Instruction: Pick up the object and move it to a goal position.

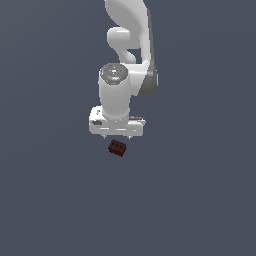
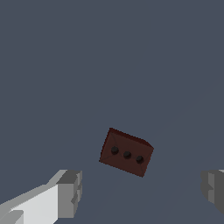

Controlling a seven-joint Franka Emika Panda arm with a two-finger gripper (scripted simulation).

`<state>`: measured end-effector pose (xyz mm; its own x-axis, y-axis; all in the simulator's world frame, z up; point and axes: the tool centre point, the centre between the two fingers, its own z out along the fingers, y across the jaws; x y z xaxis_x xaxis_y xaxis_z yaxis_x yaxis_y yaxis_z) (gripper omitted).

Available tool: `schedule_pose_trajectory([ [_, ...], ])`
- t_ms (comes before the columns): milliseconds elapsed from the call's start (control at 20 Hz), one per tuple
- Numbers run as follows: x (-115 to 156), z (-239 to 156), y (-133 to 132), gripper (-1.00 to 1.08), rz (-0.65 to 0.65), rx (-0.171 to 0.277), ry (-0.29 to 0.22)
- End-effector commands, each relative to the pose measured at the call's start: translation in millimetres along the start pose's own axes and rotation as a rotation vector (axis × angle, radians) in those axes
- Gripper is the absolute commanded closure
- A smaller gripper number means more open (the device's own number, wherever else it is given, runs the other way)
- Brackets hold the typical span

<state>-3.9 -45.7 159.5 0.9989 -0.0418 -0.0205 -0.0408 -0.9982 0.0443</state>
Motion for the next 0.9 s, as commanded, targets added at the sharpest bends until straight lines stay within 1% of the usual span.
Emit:
schedule_pose_trajectory([
  [0,0,0,0,-0.92,0.000,0.000,0.000],
  [150,3,-5,3,-0.92,-0.001,-0.001,0.009],
  [350,12,-24,14,-0.92,-0.002,-0.007,0.040],
  [450,14,-29,16,-0.92,-0.001,-0.008,0.048],
  [850,13,-26,16,-0.92,-0.023,-0.009,0.046],
])
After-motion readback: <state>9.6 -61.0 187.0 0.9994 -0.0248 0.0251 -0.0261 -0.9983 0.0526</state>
